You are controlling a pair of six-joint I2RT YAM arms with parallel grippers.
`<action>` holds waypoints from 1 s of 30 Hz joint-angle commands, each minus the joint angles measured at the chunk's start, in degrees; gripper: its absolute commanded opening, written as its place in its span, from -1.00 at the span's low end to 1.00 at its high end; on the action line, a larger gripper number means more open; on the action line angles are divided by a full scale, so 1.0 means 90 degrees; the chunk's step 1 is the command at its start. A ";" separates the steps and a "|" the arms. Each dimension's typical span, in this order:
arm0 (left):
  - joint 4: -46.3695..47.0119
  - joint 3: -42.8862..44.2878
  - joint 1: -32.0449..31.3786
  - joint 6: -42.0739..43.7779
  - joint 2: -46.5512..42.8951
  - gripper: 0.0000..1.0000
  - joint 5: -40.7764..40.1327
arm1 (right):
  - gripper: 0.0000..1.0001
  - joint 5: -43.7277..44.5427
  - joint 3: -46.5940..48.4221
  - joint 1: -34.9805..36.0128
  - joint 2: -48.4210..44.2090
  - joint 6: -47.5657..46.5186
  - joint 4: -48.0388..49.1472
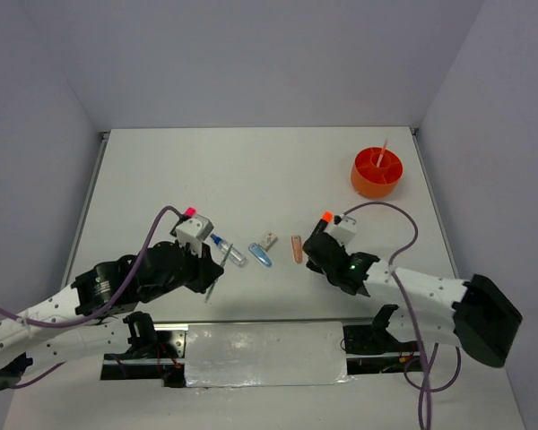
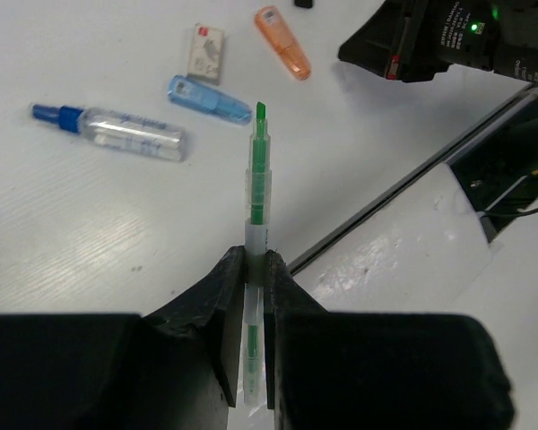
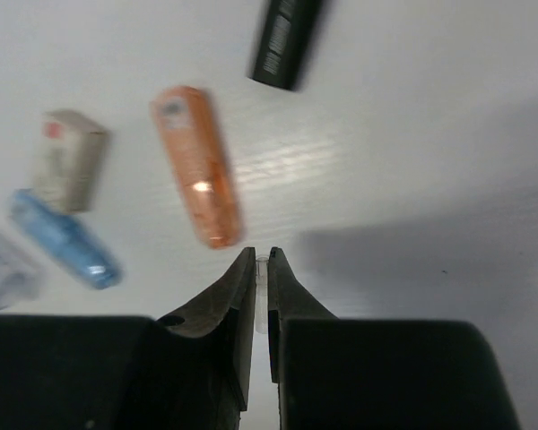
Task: Sort the stationery into containers
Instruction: Pick up the pen cap from the center of the board, then close the pen cap on the pen.
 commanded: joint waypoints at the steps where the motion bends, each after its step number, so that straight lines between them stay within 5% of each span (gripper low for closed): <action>1: 0.1161 -0.0295 -0.0010 -0.0022 0.0014 -1.00 0.0487 | -1.00 0.0064 -0.0208 0.0067 -0.1330 -0.0730 0.1235; 11: 0.5105 -0.1252 -0.0097 -0.0325 0.1059 -1.00 0.2069 | -1.00 0.0142 -0.0218 0.0126 -0.3811 -0.1552 0.2181; 15: 0.5900 -0.1302 -0.0146 -0.0383 0.1362 -1.00 0.2236 | -1.00 -0.0150 -0.0150 0.0155 -0.4223 -0.1737 0.2893; 30: 0.5902 -0.1204 -0.0166 -0.0520 0.1393 -1.00 0.1670 | -1.00 -0.1829 -0.0364 0.0575 -0.4272 -0.2372 0.5070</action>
